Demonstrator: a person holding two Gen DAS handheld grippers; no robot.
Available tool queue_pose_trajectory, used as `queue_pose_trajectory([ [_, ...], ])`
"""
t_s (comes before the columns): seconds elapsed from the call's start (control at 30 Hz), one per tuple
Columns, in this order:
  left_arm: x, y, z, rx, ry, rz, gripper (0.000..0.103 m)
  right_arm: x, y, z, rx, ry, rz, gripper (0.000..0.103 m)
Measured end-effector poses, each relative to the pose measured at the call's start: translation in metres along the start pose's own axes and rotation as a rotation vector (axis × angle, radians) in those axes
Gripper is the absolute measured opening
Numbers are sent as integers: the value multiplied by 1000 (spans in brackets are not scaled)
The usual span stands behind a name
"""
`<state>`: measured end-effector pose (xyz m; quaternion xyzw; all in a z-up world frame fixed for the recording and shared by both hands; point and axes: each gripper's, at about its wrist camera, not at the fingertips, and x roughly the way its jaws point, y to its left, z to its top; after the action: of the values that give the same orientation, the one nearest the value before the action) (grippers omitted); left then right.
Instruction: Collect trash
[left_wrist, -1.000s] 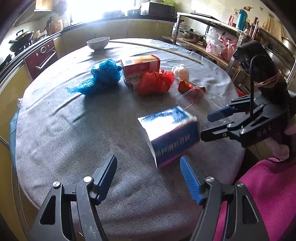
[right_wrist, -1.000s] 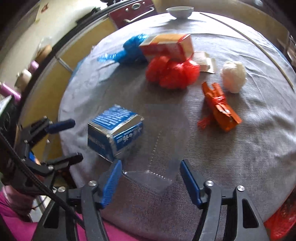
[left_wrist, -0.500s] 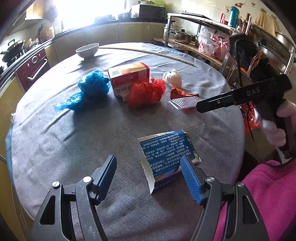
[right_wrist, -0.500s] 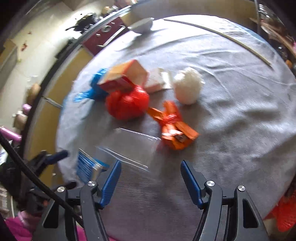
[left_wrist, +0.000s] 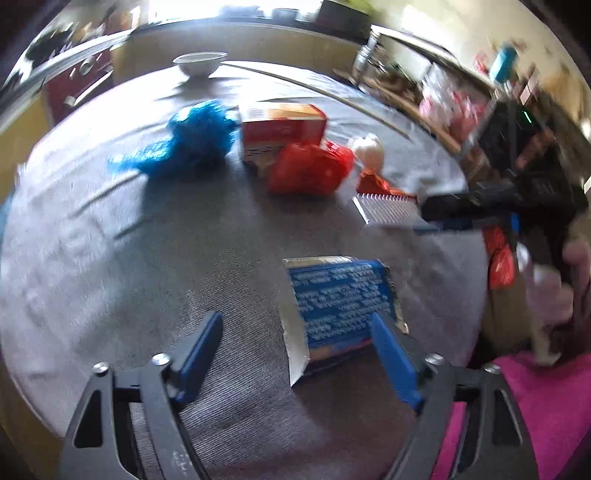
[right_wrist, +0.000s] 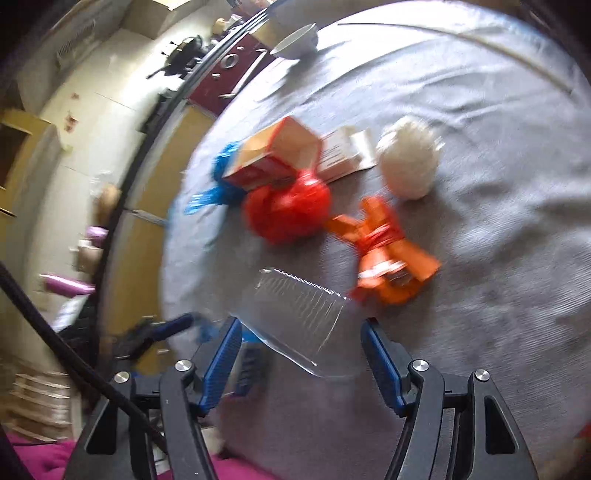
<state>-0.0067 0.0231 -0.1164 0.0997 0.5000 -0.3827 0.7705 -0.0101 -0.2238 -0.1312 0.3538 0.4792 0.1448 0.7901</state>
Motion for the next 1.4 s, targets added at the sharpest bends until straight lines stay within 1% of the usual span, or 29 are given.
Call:
queue_pose_trajectory([
  [0.03, 0, 6, 2, -38, -3, -2, 85, 0, 2, 0, -2, -2, 19, 70],
  [0.07, -2, 11, 3, -61, -10, 12, 84, -2, 3, -1, -11, -8, 21, 70],
  [0.1, -5, 17, 6, -84, -23, 54, 84, -7, 5, 0, -30, -21, 8, 70],
  [0.17, -9, 26, 8, -115, -37, 97, 84, -15, 8, 1, -57, -48, -22, 70],
  [0.27, -15, 35, 10, -165, -35, 98, 84, -24, 17, 7, -125, -89, -82, 70],
  [0.37, -25, 24, 6, -142, -59, 99, 84, -29, 26, 18, -211, -110, -91, 71],
  [0.43, -28, 11, 1, -117, -45, 67, 84, -26, 32, 26, -286, -105, -93, 71],
  [0.5, -26, 4, -2, -128, -13, 24, 84, -15, 37, 32, -359, -72, -87, 71],
  [0.6, -26, -6, -9, -167, 29, -55, 84, 9, 44, 34, -465, 2, -96, 71],
  [0.7, -22, -10, -13, -254, 60, -156, 84, 26, 41, 29, -523, 65, -112, 71],
  [0.73, -18, -10, -14, -287, 85, -185, 84, 30, 40, 26, -533, 80, -96, 71],
  [0.77, -16, -11, -15, -302, 95, -191, 84, 28, 38, 22, -531, 78, -63, 71],
  [0.8, -14, -10, -17, -322, 106, -193, 84, 27, 37, 19, -530, 73, -51, 71],
  [0.87, -5, -8, -18, -360, 141, -200, 84, 25, 35, 14, -535, 63, -48, 71],
  [0.93, 1, -5, -18, -413, 168, -232, 84, 24, 35, 8, -532, 75, -40, 71],
  [1.03, 5, 4, -18, -507, 160, -285, 84, 20, 36, -3, -543, 85, -38, 71],
  [1.13, 11, 10, -10, -567, 146, -304, 82, 20, 29, -11, -534, 93, -35, 71],
  [1.23, 20, 15, 0, -585, 141, -288, 82, 21, 23, -17, -507, 77, -33, 71],
  [1.33, 29, 22, 19, -578, 131, -254, 74, 20, 24, -19, -503, 48, -64, 71],
  [1.4, 30, 28, 30, -570, 118, -241, 73, 16, 23, -18, -485, 25, -59, 71],
])
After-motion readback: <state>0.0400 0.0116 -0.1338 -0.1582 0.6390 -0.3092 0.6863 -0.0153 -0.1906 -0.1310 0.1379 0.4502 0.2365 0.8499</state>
